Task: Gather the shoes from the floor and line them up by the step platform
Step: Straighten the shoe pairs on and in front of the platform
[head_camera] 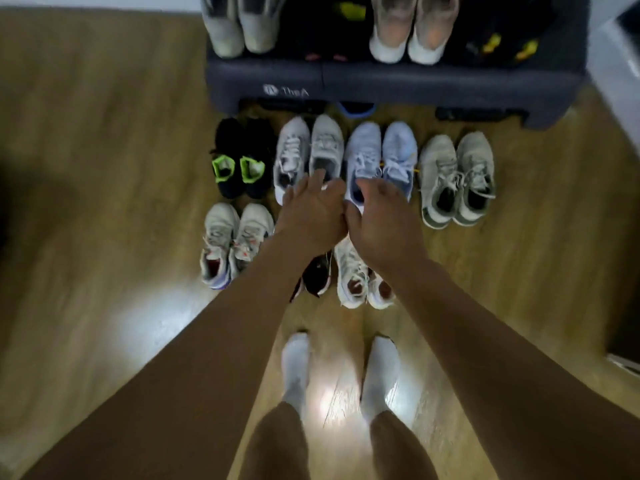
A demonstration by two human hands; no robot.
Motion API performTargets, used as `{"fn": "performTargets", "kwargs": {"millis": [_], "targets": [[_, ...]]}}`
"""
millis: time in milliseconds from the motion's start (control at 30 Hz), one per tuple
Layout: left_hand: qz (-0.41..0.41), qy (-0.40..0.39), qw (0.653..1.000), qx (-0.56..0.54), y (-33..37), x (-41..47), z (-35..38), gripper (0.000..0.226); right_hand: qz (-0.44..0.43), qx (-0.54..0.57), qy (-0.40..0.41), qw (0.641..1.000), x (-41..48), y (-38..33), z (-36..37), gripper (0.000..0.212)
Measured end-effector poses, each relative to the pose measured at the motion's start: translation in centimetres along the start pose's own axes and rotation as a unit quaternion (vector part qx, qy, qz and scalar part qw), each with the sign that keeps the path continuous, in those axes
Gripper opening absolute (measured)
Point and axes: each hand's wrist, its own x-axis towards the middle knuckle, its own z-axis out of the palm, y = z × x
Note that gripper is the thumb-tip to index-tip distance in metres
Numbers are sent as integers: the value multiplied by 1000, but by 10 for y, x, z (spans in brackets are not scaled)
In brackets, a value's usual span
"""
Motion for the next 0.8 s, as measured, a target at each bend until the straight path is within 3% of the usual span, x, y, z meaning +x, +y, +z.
{"fn": "performTargets", "kwargs": {"millis": [167,400,800], "targets": [[9,101,994,-39,-41,-1,-118,54,-37,35,80,995,32,-91,-70,50],[36,126,991,-27,-119,-7,-202,62,-47,15,119,992,60,-193,-90,62],[21,125,991,34,-189,48,-255,75,-44,27,118,992,143,-245,-82,63]]}}
